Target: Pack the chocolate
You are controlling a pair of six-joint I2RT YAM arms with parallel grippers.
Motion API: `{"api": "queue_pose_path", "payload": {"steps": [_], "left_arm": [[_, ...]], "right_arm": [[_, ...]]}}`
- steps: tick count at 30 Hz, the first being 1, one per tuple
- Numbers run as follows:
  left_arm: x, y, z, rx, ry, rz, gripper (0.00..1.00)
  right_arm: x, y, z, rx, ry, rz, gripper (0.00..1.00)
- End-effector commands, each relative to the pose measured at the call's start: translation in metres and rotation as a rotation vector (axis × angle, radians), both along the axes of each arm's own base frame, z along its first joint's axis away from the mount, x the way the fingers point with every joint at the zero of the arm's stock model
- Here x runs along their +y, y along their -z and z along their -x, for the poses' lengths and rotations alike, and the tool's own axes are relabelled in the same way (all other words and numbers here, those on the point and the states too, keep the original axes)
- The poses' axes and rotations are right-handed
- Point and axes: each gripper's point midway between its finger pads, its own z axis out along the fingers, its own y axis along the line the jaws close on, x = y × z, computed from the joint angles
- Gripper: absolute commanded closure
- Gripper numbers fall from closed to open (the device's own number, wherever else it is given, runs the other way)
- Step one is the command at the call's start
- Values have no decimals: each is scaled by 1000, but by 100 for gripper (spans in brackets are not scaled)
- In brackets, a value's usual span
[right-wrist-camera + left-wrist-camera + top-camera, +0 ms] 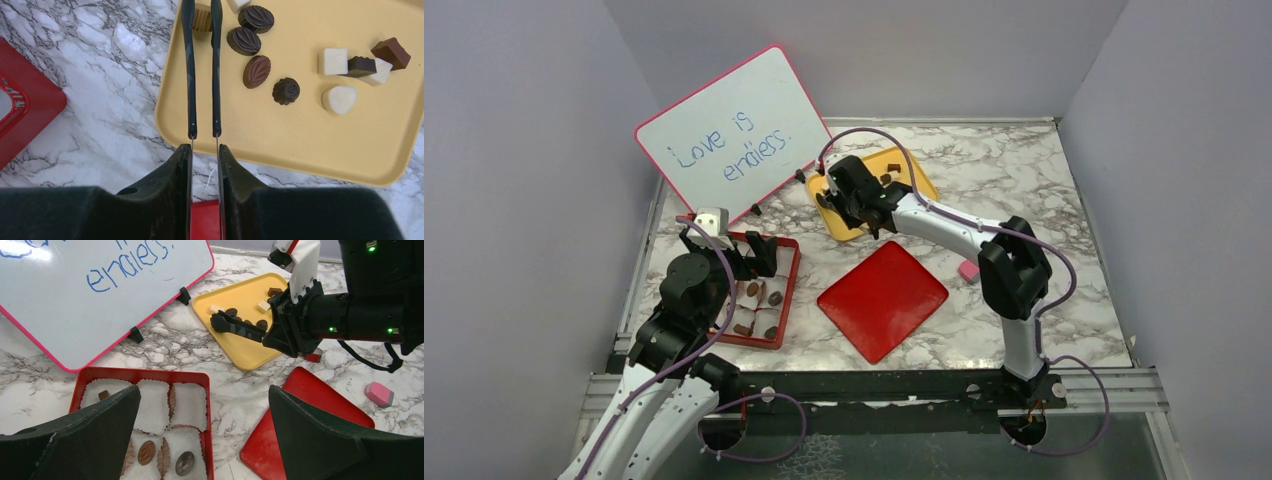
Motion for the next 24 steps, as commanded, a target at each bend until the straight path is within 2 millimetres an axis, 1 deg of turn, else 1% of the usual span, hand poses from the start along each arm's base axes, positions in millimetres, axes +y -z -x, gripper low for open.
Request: {"api": "queue_pose_path", "payload": {"steps": [1,10,14,20,24], "left_arm": [[0,-3,-1,-22,0,-4,1],[5,-8,0,-39,-19,3,1],[8,-10,1,-50,-33,9,1],[14,-18,4,-78,-59,23,1],[21,-24,7,-103,-87,37,1]], "right_arm": [[1,-39,5,-46,-17,-86,75],[-2,-56,22,-33,-48,-142,76],[0,-66,32,-25,-76,-171,76],[11,-87,49,-4,-101,-259,76],[24,-96,64,5,-142,-300,76]]}}
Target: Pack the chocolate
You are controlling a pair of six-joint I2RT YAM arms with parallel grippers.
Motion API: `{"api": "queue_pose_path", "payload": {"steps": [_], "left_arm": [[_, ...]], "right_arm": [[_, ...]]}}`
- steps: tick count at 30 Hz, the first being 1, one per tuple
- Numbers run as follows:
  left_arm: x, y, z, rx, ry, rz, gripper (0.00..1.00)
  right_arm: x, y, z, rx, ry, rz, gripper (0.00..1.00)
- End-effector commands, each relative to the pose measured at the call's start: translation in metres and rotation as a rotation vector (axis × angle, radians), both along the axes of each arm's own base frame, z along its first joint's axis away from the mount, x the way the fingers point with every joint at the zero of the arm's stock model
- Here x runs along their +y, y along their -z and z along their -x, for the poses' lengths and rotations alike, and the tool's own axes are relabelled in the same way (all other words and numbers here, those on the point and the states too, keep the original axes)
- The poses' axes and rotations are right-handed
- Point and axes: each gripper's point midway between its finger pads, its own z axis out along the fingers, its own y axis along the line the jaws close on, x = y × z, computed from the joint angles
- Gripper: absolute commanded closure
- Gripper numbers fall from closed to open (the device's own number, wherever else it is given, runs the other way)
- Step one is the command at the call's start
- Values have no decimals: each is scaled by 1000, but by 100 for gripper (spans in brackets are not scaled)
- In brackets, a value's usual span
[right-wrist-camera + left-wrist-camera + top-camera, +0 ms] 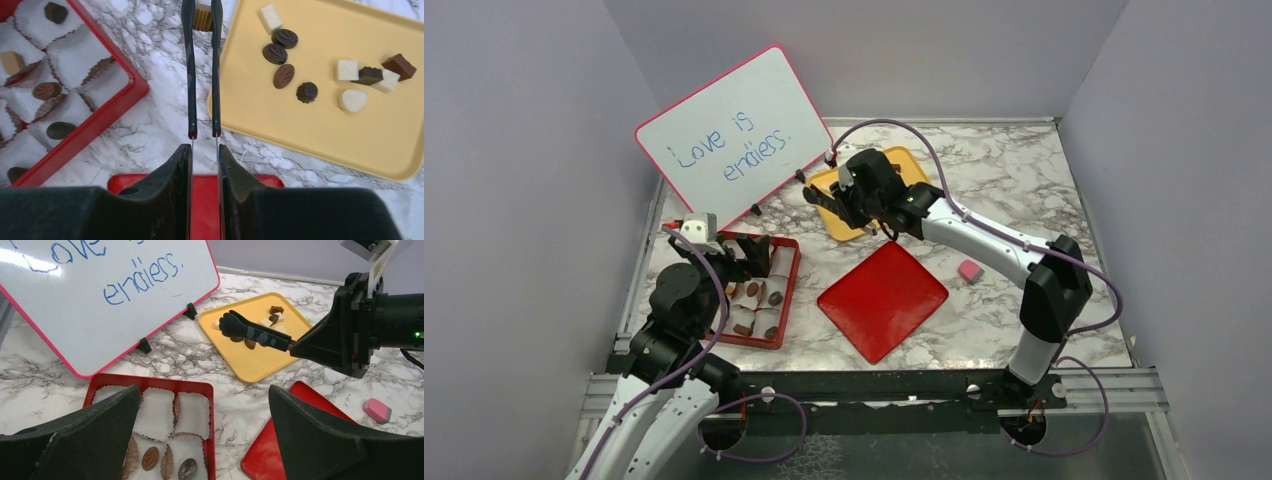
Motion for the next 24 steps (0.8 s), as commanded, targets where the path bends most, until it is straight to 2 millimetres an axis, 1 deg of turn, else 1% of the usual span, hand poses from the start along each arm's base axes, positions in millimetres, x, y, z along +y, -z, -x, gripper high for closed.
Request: {"api": "queue_pose_path", "payload": {"steps": [1,7,10,15,21,24], "left_arm": [[13,-14,2,-59,-59,21,1],[28,-27,12,-118,-115,59,1],[35,-33,17,-147,-143,80,1],[46,-42,24,-187,-181,111,1],[50,-45,27,-205,-197,124,1],[51,-46,27,-205,-199,124,1]], "right_arm": [[23,-28,24,-2,-70,-106,76],[48,-31,45,14,-121,-134,76],[63,-27,59,22,-160,-131,76],[85,-11,75,43,-191,-100,75],[110,6,92,60,-247,-61,75],[117,12,95,54,-257,-31,75]]}}
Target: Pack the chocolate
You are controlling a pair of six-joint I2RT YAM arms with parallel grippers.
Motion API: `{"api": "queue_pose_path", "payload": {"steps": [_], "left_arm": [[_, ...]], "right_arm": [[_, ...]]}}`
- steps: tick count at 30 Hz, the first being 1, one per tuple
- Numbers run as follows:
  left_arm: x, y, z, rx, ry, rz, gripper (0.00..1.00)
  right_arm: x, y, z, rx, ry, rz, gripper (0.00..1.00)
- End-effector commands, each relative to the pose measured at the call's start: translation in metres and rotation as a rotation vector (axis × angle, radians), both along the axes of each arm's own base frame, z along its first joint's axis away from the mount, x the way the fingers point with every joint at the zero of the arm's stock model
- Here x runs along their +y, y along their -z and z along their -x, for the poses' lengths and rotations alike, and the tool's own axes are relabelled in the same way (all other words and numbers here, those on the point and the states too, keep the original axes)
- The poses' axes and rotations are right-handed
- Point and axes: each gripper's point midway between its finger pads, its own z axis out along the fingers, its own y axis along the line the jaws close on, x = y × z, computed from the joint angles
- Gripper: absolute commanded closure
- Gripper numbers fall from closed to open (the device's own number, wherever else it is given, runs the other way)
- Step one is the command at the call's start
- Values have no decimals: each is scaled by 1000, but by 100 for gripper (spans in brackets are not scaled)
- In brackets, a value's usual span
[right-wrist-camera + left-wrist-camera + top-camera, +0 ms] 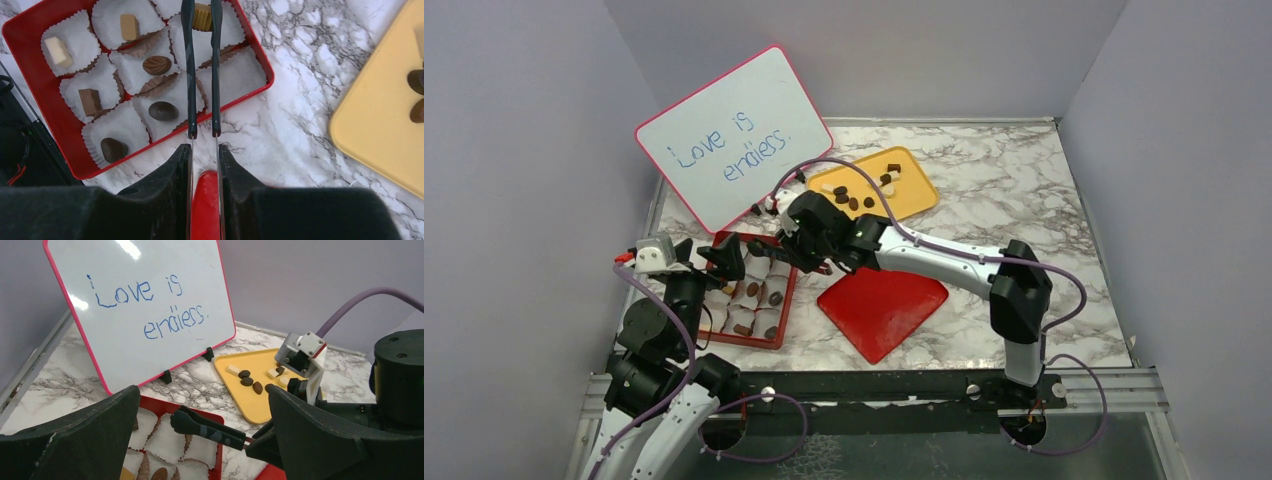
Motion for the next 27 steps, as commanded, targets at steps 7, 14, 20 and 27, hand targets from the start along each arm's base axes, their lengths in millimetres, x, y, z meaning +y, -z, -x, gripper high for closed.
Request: {"api": "queue_pose_path", "payload": {"steps": [7,14,20,27], "left_arm": [[6,-5,1,-21,-33,19,1],[5,-4,0,-19,-28,14,1],[4,-3,-1,-16,-27,12,1],[4,-4,0,-18,-25,12,1]], "right_arm": [[27,11,-1,-48,-16,68,75],[26,29,-4,-54,2,140,72],[26,33,-4,-53,1,155,70],[26,31,-4,-64,4,163,66]]}}
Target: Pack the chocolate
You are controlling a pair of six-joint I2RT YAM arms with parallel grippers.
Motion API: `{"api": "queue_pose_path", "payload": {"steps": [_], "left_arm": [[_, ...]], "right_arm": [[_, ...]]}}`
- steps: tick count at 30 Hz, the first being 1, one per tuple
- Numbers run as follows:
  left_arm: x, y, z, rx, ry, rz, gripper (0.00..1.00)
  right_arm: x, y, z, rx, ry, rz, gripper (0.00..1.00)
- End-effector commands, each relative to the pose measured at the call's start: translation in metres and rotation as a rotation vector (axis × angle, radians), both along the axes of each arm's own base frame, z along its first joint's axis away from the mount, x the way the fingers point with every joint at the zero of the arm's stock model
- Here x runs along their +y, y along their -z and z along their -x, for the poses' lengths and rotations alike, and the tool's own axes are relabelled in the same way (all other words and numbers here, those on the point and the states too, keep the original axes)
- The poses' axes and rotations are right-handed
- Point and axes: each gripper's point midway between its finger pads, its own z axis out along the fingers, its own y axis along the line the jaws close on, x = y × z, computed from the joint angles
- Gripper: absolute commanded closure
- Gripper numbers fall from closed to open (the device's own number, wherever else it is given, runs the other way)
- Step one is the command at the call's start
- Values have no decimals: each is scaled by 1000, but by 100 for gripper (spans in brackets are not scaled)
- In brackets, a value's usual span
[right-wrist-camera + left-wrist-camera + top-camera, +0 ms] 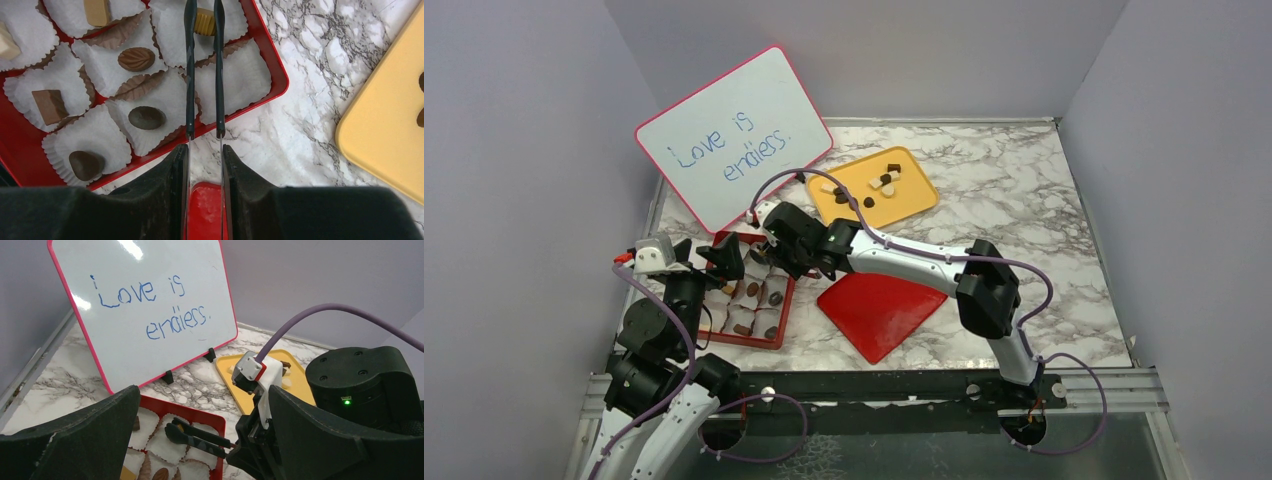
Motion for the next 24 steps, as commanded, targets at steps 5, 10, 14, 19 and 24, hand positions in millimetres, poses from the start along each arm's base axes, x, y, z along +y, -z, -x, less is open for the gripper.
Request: {"api": "queue_pose_path", "payload": {"steps": [5,10,14,19,24], "left_arm": [[2,-4,0,-20,-9,12,1],[2,-4,1,-23,-11,13,1],[2,-4,1,-23,-11,15,1],[2,-4,1,-24,-8,13,1],[2,-4,1,-23,-6,13,1]], "right_arm": [[5,-13,-4,-46,5,-1,64],[5,-17,-3,-48,5,-8,64],[4,-26,-3,-59,6,-22,64],[0,-44,-6,-90,19,-42,64],[-7,-65,-4,-112,18,-82,64]]}}
